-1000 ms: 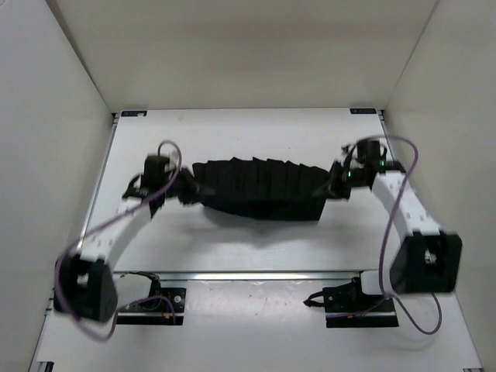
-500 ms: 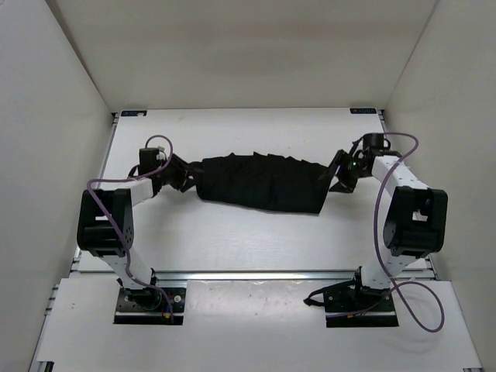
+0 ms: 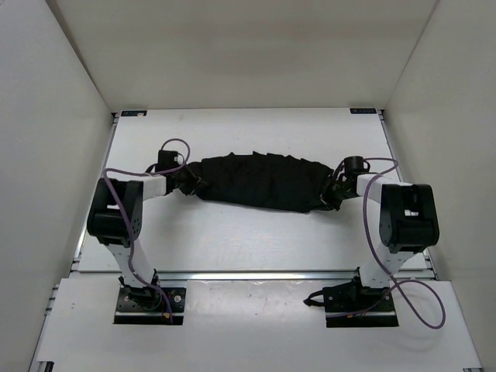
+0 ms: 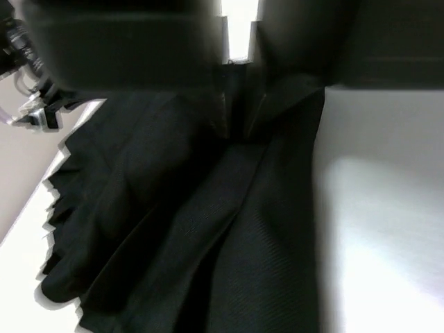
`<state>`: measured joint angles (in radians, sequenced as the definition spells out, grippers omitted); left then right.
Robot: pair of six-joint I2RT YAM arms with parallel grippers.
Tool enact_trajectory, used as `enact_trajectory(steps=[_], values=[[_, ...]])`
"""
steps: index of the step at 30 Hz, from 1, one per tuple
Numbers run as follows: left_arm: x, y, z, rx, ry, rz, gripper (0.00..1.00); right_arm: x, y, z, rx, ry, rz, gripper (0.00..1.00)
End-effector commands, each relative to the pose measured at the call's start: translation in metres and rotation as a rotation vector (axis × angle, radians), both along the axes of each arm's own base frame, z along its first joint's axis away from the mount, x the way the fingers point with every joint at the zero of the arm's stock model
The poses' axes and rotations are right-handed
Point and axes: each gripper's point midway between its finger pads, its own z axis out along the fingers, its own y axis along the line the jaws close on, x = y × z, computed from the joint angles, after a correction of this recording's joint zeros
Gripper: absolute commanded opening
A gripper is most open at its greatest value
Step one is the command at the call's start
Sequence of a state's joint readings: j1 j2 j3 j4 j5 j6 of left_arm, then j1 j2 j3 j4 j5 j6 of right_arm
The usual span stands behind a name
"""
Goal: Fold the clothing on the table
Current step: Fold the skirt
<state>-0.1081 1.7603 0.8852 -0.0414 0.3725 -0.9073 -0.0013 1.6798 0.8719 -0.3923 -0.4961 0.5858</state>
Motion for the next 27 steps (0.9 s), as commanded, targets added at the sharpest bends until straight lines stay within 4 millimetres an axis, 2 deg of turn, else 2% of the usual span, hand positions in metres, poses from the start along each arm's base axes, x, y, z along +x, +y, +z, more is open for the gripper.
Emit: enact_trajectory(steps=[1, 2, 4, 6, 8, 9, 11, 12, 14, 16, 17, 18, 19, 21, 22, 24, 25, 27], values=[[0.007, -0.022, -0.003, -0.019, -0.006, -0.048, 0.19, 0.030, -0.001, 0.004, 0.035, -0.094, -0.007, 0.05], [0.011, -0.029, -0.004, -0.035, -0.027, -0.063, 0.00, 0.031, -0.006, 0.005, 0.046, -0.100, -0.016, 0.00], [0.000, -0.033, -0.012, -0.031, 0.004, -0.082, 0.00, 0.029, -0.020, 0.003, 0.019, -0.087, -0.038, 0.00], [-0.013, -0.038, -0.014, -0.024, 0.015, -0.119, 0.00, 0.021, -0.045, 0.003, -0.043, -0.057, -0.042, 0.00], [-0.044, -0.039, -0.020, -0.016, 0.059, -0.137, 0.00, 0.014, -0.070, 0.000, -0.134, -0.023, -0.049, 0.00], [-0.048, -0.042, -0.018, -0.027, 0.040, -0.138, 0.00, 0.008, -0.081, 0.002, -0.178, -0.009, -0.035, 0.00], [-0.072, -0.044, -0.017, -0.050, 0.033, -0.130, 0.00, 0.007, -0.097, 0.008, -0.245, -0.011, -0.020, 0.00], [-0.075, -0.048, -0.016, -0.062, 0.026, -0.115, 0.00, 0.001, -0.102, 0.009, -0.276, 0.008, -0.007, 0.00], [-0.084, -0.053, -0.019, -0.074, 0.024, -0.111, 0.00, 0.009, -0.104, 0.025, -0.324, -0.024, 0.016, 0.00], [-0.088, -0.060, -0.021, -0.071, 0.026, -0.122, 0.00, 0.028, -0.092, 0.048, -0.383, -0.096, 0.060, 0.00], [-0.088, -0.064, -0.022, -0.076, 0.032, -0.127, 0.00, 0.040, -0.076, 0.066, -0.406, -0.147, 0.106, 0.00], [-0.085, -0.066, -0.021, -0.081, 0.026, -0.129, 0.00, 0.053, -0.070, 0.085, -0.439, -0.189, 0.116, 0.00], [-0.085, -0.068, -0.021, -0.084, 0.029, -0.127, 0.00, 0.057, -0.048, 0.093, -0.474, -0.220, 0.173, 0.00], [-0.084, -0.072, -0.019, -0.091, 0.028, -0.127, 0.00, 0.076, -0.005, 0.126, -0.465, -0.311, 0.236, 0.00], [-0.083, -0.072, -0.017, -0.092, 0.026, -0.127, 0.00, 0.080, 0.031, 0.137, -0.457, -0.370, 0.309, 0.01], [-0.080, -0.068, -0.016, -0.089, 0.023, -0.113, 0.00, 0.069, 0.099, 0.145, -0.421, -0.434, 0.441, 0.00], [-0.084, -0.071, -0.017, -0.091, 0.029, -0.123, 0.00, 0.071, 0.121, 0.143, -0.404, -0.462, 0.474, 0.00], [-0.082, -0.067, -0.016, -0.093, 0.027, -0.119, 0.00, 0.053, 0.173, 0.131, -0.356, -0.487, 0.573, 0.00]])
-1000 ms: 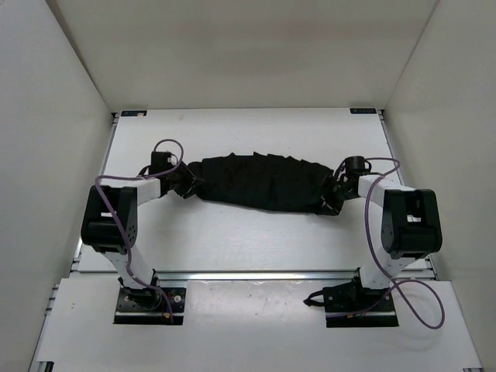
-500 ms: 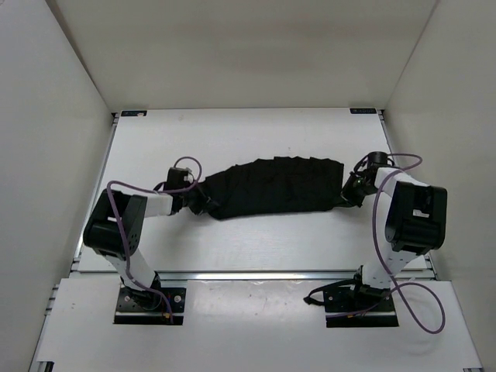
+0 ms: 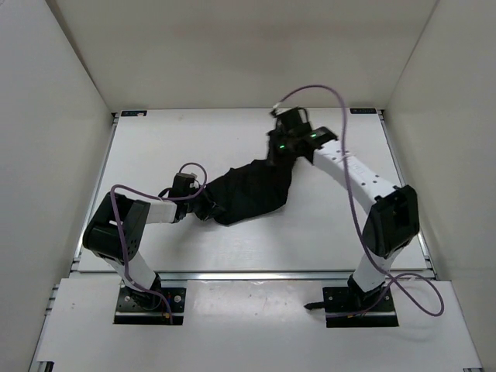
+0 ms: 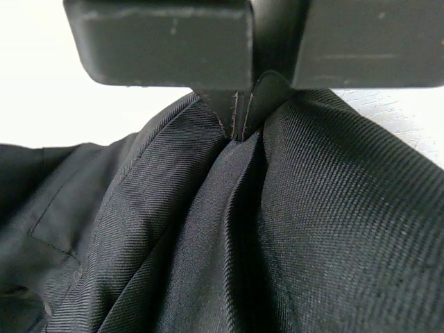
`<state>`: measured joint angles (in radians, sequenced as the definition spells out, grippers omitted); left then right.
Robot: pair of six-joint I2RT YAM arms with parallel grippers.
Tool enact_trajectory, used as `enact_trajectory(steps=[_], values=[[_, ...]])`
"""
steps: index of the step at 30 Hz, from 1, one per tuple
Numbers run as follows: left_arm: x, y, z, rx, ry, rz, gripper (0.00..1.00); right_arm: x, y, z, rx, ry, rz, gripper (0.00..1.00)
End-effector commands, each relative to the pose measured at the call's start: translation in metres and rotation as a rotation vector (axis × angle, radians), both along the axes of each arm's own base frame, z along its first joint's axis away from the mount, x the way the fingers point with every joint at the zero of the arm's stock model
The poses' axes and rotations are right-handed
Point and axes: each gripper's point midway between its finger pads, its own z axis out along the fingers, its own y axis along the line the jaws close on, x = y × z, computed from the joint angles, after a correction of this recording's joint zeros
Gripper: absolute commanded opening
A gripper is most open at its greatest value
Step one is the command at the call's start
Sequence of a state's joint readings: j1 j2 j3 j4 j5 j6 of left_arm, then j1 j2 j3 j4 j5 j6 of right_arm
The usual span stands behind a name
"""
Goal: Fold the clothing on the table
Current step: Fold the skirt
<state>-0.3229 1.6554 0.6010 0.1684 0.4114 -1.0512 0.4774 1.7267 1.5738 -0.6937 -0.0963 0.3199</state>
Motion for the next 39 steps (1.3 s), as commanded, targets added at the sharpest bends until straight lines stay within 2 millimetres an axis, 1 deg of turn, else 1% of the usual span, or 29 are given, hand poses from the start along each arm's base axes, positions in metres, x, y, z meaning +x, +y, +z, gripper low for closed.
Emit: enact_trajectory(steps=[1, 2, 3, 4, 5, 6, 7, 8, 9, 11, 12, 14, 16, 18, 19, 20, 21, 22, 23, 25, 26, 27, 29, 30, 31, 34, 36, 37, 39], values=[[0.008, 0.005, 0.004, 0.017, -0.024, 0.023, 0.00, -0.025, 0.058, -0.042, -0.011, 0.079, 0.107, 0.00], [0.006, 0.007, 0.003, 0.018, -0.020, 0.018, 0.00, -0.037, 0.078, -0.049, 0.004, 0.096, 0.160, 0.00], [0.005, 0.010, 0.002, 0.018, -0.015, 0.021, 0.00, -0.049, 0.098, -0.068, 0.003, 0.128, 0.217, 0.00], [0.002, 0.012, -0.002, 0.030, -0.006, 0.015, 0.00, -0.050, 0.103, -0.083, -0.017, 0.140, 0.227, 0.00], [0.001, 0.016, -0.003, 0.035, 0.003, 0.017, 0.00, -0.058, 0.118, -0.086, -0.015, 0.145, 0.268, 0.00], [0.002, 0.017, -0.002, 0.043, -0.009, 0.009, 0.00, -0.069, 0.128, -0.099, -0.040, 0.163, 0.320, 0.00], [-0.001, 0.020, -0.006, 0.048, 0.005, 0.006, 0.00, -0.074, 0.135, -0.112, -0.065, 0.180, 0.355, 0.00], [-0.003, 0.022, -0.008, 0.051, 0.008, 0.005, 0.00, -0.084, 0.148, -0.114, -0.071, 0.176, 0.395, 0.00], [-0.004, 0.023, -0.010, 0.053, 0.007, 0.003, 0.00, -0.091, 0.153, -0.127, -0.105, 0.185, 0.423, 0.00], [-0.007, 0.025, -0.014, 0.081, 0.026, -0.008, 0.00, -0.099, 0.157, -0.143, -0.131, 0.208, 0.441, 0.00], [-0.006, 0.026, -0.012, 0.077, 0.020, -0.006, 0.00, -0.101, 0.160, -0.143, -0.109, 0.220, 0.463, 0.00], [-0.012, 0.024, -0.014, 0.059, 0.031, -0.017, 0.00, -0.104, 0.160, -0.159, -0.144, 0.246, 0.463, 0.00], [-0.013, 0.027, -0.012, 0.063, 0.035, -0.026, 0.01, -0.105, 0.156, -0.169, -0.210, 0.259, 0.467, 0.00], [-0.014, 0.029, -0.009, 0.070, 0.042, -0.034, 0.09, -0.101, 0.145, -0.180, -0.334, 0.243, 0.426, 0.00], [-0.012, 0.030, -0.002, 0.052, 0.026, -0.037, 0.15, -0.099, 0.133, -0.186, -0.397, 0.266, 0.383, 0.00], [-0.008, 0.034, 0.004, 0.044, 0.013, -0.015, 0.17, -0.094, 0.114, -0.192, -0.492, 0.273, 0.324, 0.00], [-0.005, 0.038, 0.012, 0.020, 0.004, 0.007, 0.22, -0.085, 0.103, -0.192, -0.538, 0.259, 0.251, 0.00], [-0.004, 0.042, 0.020, -0.003, -0.012, 0.025, 0.24, -0.087, 0.091, -0.193, -0.574, 0.285, 0.198, 0.00], [0.000, 0.046, 0.032, -0.012, -0.044, 0.047, 0.29, -0.086, 0.075, -0.197, -0.620, 0.294, 0.151, 0.00], [0.011, 0.055, 0.055, -0.051, -0.094, 0.092, 0.39, -0.081, 0.043, -0.194, -0.669, 0.295, 0.050, 0.00], [0.016, 0.059, 0.066, -0.052, -0.124, 0.109, 0.40, -0.088, 0.026, -0.199, -0.684, 0.313, 0.013, 0.00], [0.022, 0.061, 0.078, -0.069, -0.151, 0.122, 0.39, -0.085, 0.013, -0.197, -0.676, 0.324, -0.030, 0.00], [0.026, 0.065, 0.097, -0.095, -0.192, 0.135, 0.37, -0.097, -0.021, -0.199, -0.662, 0.357, -0.113, 0.00], [0.028, 0.066, 0.105, -0.098, -0.209, 0.141, 0.37, -0.094, -0.036, -0.198, -0.656, 0.368, -0.164, 0.00], [0.029, 0.067, 0.107, -0.100, -0.217, 0.148, 0.37, -0.099, -0.048, -0.197, -0.633, 0.378, -0.183, 0.00], [0.027, 0.064, 0.108, -0.112, -0.224, 0.149, 0.37, -0.090, -0.063, -0.178, -0.587, 0.321, -0.213, 0.00], [0.023, 0.060, 0.100, -0.127, -0.196, 0.135, 0.35, -0.078, -0.055, -0.152, -0.569, 0.240, -0.193, 0.00], [0.019, 0.059, 0.093, -0.126, -0.177, 0.128, 0.35, -0.074, -0.054, -0.144, -0.564, 0.221, -0.195, 0.00], [0.017, 0.056, 0.093, -0.138, -0.179, 0.121, 0.36, -0.065, -0.042, -0.115, -0.543, 0.155, -0.169, 0.01]])
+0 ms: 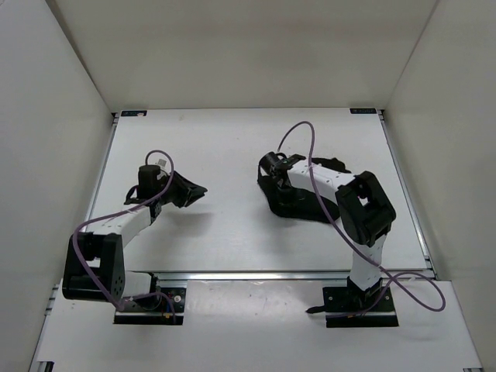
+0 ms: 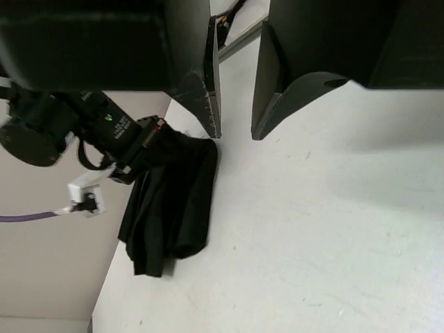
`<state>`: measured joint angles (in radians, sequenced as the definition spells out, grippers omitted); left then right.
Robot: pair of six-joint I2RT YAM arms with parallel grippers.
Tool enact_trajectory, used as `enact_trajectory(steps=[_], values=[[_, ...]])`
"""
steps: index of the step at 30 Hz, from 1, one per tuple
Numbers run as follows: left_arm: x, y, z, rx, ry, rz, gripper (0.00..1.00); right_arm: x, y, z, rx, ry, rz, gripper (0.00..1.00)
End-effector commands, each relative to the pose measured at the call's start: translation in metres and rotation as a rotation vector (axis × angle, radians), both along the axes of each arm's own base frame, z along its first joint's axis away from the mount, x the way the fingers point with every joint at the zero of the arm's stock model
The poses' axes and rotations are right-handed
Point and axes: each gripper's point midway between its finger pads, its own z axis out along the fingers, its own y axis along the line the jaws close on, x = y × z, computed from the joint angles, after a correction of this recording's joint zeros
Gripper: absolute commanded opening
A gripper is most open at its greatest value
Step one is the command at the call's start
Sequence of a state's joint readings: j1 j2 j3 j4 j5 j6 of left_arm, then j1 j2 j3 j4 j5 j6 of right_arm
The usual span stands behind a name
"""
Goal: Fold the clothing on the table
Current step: Fold the skirt
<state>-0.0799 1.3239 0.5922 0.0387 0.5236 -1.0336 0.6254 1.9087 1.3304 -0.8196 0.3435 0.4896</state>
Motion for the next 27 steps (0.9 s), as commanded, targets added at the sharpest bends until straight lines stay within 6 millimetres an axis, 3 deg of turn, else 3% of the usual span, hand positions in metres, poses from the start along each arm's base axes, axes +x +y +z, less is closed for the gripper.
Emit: enact_trajectory(steps=[1, 2, 4, 8, 12, 18, 21, 27], values=[[-0.007, -0.008, 0.000, -0.031, 0.001, -0.030, 0.34, 0.011, 0.026, 0.047, 0.014, -0.124, 0.086, 0.00], [-0.007, -0.007, -0.001, -0.026, 0.002, -0.025, 0.34, 0.010, 0.039, 0.059, 0.031, -0.148, 0.125, 0.00], [-0.006, -0.004, -0.001, -0.022, 0.005, -0.019, 0.33, 0.010, 0.055, 0.065, 0.045, -0.157, 0.175, 0.00], [-0.007, -0.012, -0.005, -0.007, -0.006, -0.046, 0.36, 0.003, 0.071, 0.050, 0.025, -0.108, 0.228, 0.00], [0.002, -0.038, -0.023, 0.016, 0.020, -0.108, 0.37, -0.004, 0.081, 0.039, 0.050, -0.077, 0.271, 0.00], [0.028, -0.084, -0.042, 0.055, 0.062, -0.202, 0.44, -0.013, 0.081, 0.039, 0.091, -0.069, 0.271, 0.00], [0.032, -0.106, -0.044, 0.037, 0.060, -0.229, 0.51, -0.012, 0.079, 0.037, 0.088, -0.066, 0.265, 0.00], [0.026, -0.135, -0.065, 0.042, 0.114, -0.286, 0.47, -0.008, 0.078, 0.039, 0.115, -0.066, 0.254, 0.00]])
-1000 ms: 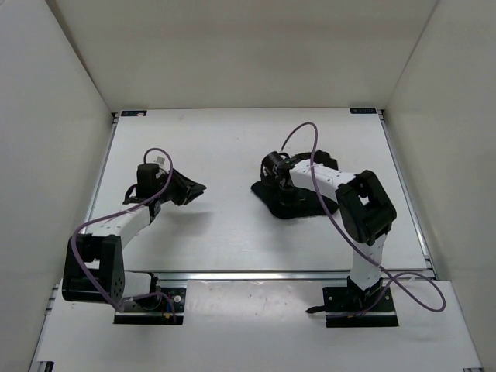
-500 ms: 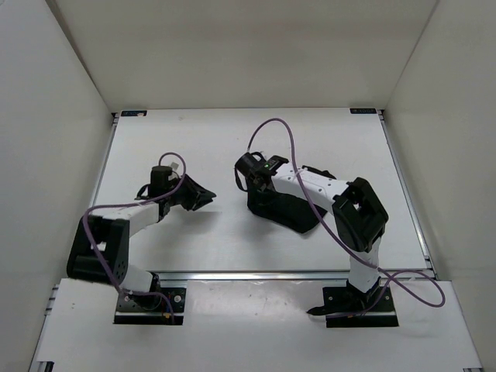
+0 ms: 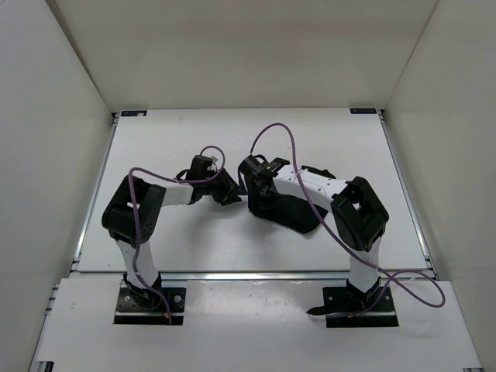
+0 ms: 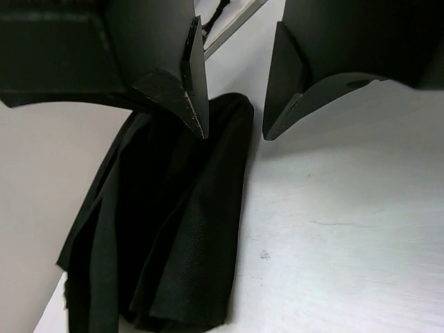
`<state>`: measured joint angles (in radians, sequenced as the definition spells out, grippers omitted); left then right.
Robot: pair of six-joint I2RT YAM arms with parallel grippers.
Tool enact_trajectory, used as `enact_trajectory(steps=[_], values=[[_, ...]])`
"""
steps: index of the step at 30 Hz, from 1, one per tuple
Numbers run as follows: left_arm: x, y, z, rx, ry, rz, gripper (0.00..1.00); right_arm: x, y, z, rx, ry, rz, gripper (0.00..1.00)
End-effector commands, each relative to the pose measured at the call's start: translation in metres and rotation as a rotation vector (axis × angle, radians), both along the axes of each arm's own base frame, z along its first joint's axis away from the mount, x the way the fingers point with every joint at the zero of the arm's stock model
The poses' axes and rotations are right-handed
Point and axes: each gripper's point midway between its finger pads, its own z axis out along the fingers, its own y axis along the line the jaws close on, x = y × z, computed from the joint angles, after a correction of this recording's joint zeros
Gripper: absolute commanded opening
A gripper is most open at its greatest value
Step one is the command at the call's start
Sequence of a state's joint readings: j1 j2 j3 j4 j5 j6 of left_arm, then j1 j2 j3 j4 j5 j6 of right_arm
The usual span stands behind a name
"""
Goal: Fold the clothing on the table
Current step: Fold the skirt
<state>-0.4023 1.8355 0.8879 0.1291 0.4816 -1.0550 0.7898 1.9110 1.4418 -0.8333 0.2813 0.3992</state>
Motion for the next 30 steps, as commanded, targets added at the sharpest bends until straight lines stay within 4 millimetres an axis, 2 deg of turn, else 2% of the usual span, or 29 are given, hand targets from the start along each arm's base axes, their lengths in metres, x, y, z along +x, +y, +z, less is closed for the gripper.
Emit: enact_trajectory(steps=[1, 4, 7, 9, 11, 16, 18, 21, 23, 24, 26, 27, 29, 30], values=[[0.002, -0.015, -0.003, -0.004, -0.001, -0.020, 0.46, 0.007, 0.005, 0.013, 0.048, -0.032, -0.008, 0.00], [-0.001, -0.031, -0.010, -0.018, 0.010, -0.062, 0.48, 0.006, 0.003, 0.011, 0.045, -0.022, 0.004, 0.00], [-0.006, -0.041, -0.018, -0.038, 0.041, -0.108, 0.37, 0.006, 0.003, 0.019, 0.062, -0.025, 0.014, 0.00], [-0.009, -0.049, -0.020, -0.045, 0.041, -0.132, 0.09, 0.009, 0.008, 0.027, 0.077, -0.051, 0.035, 0.00], [-0.010, -0.050, -0.023, -0.043, 0.048, -0.126, 0.00, 0.011, 0.019, 0.039, 0.116, -0.063, 0.056, 0.00], [-0.020, -0.056, -0.027, -0.060, 0.076, -0.154, 0.00, 0.020, 0.052, 0.075, 0.236, -0.087, 0.118, 0.00], [-0.022, -0.052, -0.030, -0.054, 0.083, -0.138, 0.00, 0.016, 0.069, 0.078, 0.285, -0.057, 0.157, 0.00], [-0.024, -0.052, -0.026, -0.064, 0.074, -0.139, 0.00, 0.007, 0.081, 0.066, 0.297, -0.004, 0.184, 0.00], [-0.028, -0.050, -0.030, -0.054, 0.083, -0.149, 0.00, 0.003, 0.075, 0.053, 0.275, 0.031, 0.168, 0.00], [-0.028, -0.047, -0.033, -0.031, 0.080, -0.150, 0.00, 0.000, 0.078, 0.054, 0.283, 0.035, 0.181, 0.00], [-0.031, -0.041, -0.035, -0.038, 0.090, -0.149, 0.00, 0.002, 0.069, 0.044, 0.280, 0.055, 0.151, 0.00], [-0.035, -0.040, -0.038, -0.033, 0.094, -0.147, 0.00, -0.004, 0.071, 0.042, 0.303, 0.088, 0.158, 0.00], [-0.035, -0.036, -0.035, -0.061, 0.099, -0.125, 0.00, -0.009, 0.066, 0.034, 0.309, 0.113, 0.151, 0.00], [-0.034, -0.034, -0.032, -0.068, 0.092, -0.127, 0.05, -0.009, 0.063, 0.030, 0.308, 0.117, 0.142, 0.00]])
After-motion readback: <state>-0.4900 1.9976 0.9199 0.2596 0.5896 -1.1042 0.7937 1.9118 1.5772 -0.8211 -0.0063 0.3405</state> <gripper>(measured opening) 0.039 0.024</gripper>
